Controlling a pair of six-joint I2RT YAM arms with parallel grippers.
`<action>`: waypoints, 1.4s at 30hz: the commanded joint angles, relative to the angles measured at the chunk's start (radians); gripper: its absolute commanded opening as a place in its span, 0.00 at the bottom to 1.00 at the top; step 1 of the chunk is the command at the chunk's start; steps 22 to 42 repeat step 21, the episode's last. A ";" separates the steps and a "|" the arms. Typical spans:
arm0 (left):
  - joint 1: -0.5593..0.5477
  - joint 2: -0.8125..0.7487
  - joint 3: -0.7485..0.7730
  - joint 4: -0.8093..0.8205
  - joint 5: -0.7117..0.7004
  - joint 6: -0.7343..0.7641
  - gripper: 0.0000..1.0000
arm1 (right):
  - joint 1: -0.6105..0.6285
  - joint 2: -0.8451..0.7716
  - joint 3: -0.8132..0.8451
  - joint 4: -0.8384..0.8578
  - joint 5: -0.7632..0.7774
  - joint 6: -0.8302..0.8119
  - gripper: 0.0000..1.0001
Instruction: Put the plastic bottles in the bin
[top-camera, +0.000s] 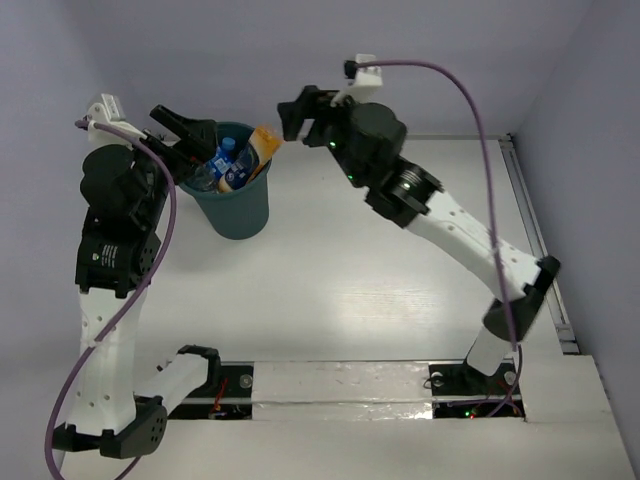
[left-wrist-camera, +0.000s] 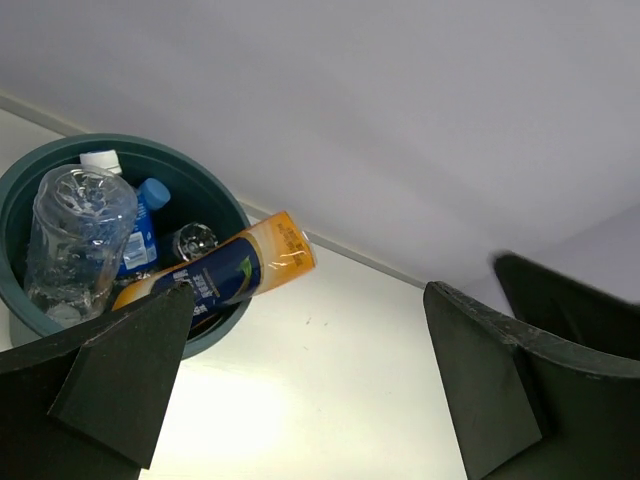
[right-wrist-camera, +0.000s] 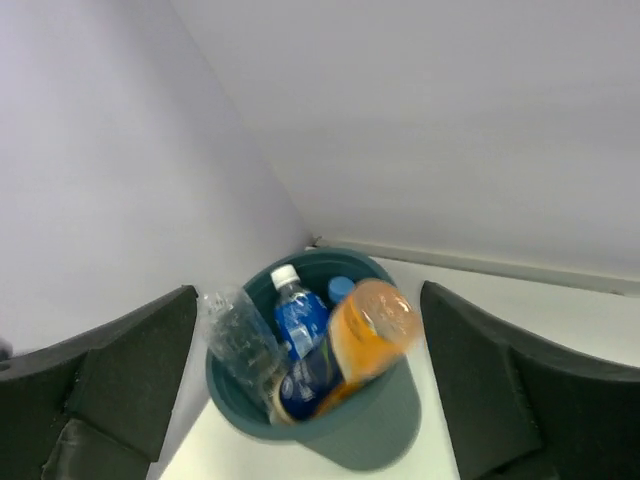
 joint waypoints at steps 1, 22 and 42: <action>-0.003 -0.047 0.012 0.034 0.032 -0.001 0.99 | -0.007 -0.173 -0.241 0.017 -0.012 0.054 0.71; -0.003 -0.235 -0.219 -0.018 0.103 -0.008 0.99 | -0.016 -1.192 -1.078 -0.367 0.173 0.338 0.84; -0.003 -0.235 -0.219 -0.018 0.103 -0.008 0.99 | -0.016 -1.192 -1.078 -0.367 0.173 0.338 0.84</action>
